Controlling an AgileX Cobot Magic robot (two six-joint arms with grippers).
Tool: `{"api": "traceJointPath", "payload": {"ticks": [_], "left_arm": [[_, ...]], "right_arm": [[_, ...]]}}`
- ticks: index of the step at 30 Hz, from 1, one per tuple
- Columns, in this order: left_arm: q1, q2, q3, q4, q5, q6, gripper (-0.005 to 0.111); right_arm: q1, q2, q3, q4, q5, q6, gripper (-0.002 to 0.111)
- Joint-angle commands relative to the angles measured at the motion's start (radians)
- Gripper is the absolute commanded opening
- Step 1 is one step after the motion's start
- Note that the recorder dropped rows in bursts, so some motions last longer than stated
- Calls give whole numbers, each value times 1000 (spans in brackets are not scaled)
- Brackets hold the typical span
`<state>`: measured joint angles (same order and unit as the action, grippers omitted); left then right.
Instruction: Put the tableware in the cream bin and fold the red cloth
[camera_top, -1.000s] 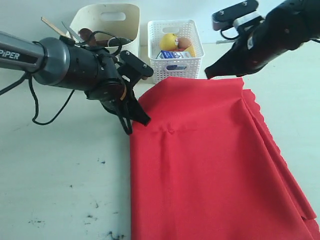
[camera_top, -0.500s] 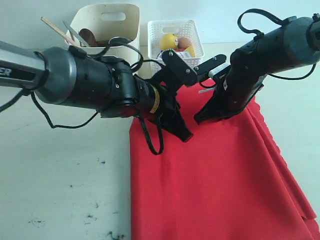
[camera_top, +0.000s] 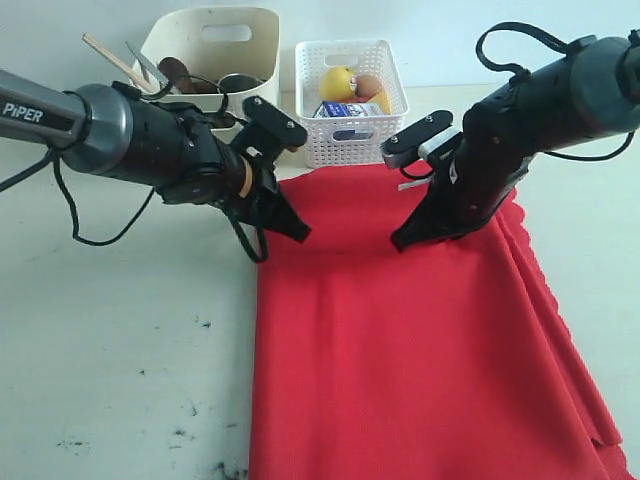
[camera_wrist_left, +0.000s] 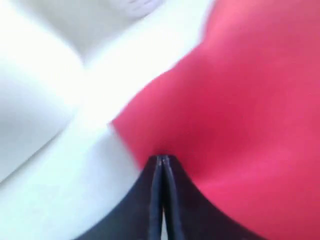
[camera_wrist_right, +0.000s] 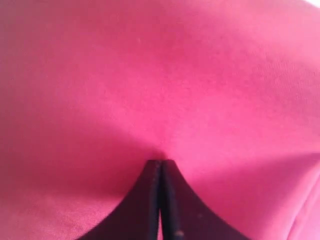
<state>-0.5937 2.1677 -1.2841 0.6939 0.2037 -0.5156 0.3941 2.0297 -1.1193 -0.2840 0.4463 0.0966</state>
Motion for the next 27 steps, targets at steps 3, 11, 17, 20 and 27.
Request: {"api": "traceJointPath", "payload": {"ticks": [3, 11, 17, 20, 27], "left_arm": [[26, -8, 1, 2, 175, -13, 2], [26, -275, 82, 6, 155, -13, 2], [26, -629, 250, 10, 16, -13, 2], [26, -795, 332, 10, -21, -13, 2], [26, -1080, 476, 15, -23, -13, 2]], "right_arm": [[-1, 13, 30, -76, 62, 10, 0], [1, -186, 30, -146, 126, 162, 0], [48, -314, 47, 245, 61, -154, 0], [91, -287, 72, 411, 13, -306, 0], [118, -123, 85, 458, -11, -346, 0]]}}
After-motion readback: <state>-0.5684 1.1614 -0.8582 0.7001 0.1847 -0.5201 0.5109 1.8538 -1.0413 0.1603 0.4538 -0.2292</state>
